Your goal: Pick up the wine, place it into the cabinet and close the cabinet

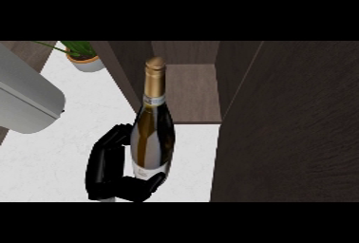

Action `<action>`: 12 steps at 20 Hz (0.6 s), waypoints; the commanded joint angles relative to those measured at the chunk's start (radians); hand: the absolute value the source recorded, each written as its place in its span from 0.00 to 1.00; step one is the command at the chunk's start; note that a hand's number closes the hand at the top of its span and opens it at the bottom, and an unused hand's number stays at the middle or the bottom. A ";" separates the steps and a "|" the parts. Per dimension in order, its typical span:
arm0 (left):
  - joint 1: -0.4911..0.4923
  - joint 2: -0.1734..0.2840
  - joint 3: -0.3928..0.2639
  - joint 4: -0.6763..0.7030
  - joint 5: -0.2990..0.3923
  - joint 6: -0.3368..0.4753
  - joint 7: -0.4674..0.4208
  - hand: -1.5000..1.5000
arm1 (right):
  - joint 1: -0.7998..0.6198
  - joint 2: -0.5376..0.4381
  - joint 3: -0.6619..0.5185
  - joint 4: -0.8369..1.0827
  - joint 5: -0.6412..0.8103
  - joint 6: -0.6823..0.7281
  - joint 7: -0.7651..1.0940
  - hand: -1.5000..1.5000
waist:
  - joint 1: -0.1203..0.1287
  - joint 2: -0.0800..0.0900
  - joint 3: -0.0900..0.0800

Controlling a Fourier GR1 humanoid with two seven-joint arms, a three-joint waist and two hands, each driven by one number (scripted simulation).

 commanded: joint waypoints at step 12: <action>-0.360 -0.018 -0.122 0.291 -0.023 0.317 0.049 1.00 | -0.033 -0.080 -0.124 -0.068 -0.142 0.024 0.077 0.00 | -0.008 0.001 0.000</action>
